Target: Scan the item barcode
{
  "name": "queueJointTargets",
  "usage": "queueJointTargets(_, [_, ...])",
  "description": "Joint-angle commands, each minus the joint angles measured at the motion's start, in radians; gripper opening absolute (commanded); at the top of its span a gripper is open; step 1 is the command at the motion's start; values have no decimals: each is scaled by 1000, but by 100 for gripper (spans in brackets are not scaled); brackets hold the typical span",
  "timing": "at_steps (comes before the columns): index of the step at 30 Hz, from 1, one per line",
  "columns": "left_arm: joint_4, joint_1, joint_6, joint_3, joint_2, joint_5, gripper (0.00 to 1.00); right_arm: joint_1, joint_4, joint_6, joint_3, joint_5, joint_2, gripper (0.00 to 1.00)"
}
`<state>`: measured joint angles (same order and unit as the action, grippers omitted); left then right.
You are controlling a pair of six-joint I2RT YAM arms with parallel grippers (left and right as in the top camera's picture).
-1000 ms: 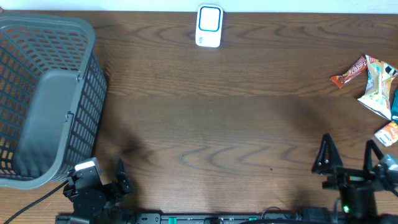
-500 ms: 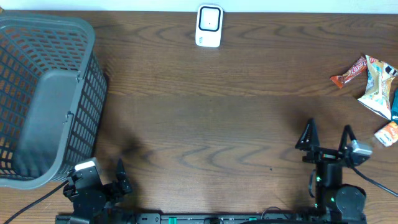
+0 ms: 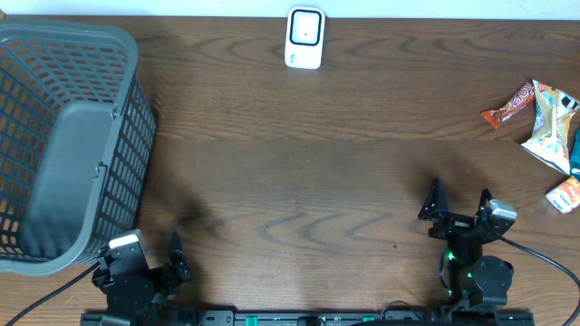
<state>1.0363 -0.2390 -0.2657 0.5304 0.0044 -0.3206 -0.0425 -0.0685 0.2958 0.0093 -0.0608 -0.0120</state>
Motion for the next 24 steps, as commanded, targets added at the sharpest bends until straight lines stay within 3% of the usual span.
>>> queueJointTargets(1, [-1,2,-2,3,-2,-13,98,3,-1,3,-4,4,5,99])
queueJointTargets(19, [2,2,-2,3,-2,-12,98,3,-1,3,-4,3,5,99])
queueJointTargets(24, [-111,23,-36,-18,-2,187,98,3,-1,3,-4,3,5,99])
